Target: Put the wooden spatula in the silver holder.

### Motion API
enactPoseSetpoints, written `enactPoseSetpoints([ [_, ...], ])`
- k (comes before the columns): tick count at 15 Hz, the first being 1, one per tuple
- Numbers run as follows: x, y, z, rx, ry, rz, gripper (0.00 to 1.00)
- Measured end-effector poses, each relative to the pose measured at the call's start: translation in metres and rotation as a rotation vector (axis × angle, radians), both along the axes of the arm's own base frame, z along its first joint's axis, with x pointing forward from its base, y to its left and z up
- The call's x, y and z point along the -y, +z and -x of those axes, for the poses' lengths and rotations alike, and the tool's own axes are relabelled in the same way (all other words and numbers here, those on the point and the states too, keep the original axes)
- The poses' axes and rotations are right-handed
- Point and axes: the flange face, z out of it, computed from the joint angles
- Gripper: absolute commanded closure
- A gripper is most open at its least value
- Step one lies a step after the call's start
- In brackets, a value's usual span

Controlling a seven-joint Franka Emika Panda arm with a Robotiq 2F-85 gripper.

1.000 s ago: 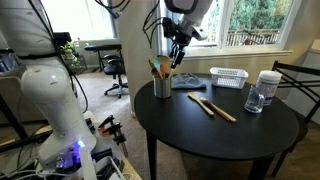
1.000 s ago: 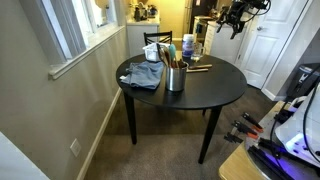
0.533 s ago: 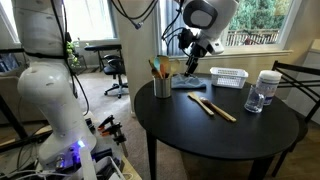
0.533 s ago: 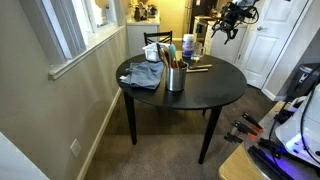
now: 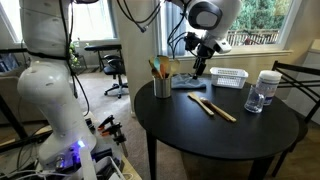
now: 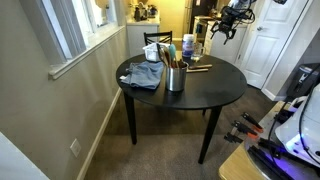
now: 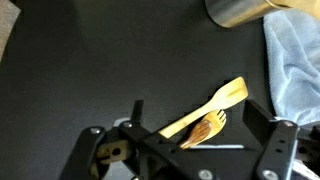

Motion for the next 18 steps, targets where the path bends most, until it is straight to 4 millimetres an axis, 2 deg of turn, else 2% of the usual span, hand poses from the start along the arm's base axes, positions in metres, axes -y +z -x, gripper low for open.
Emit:
enactPoseSetpoints([
  [13,0.004,0.001,0.000,-0.024,0.032,0.053,0.00],
  [15,0.005,-0.003,-0.004,-0.012,0.025,0.064,0.00],
  [18,0.011,-0.017,-0.021,0.015,0.016,0.099,0.00],
])
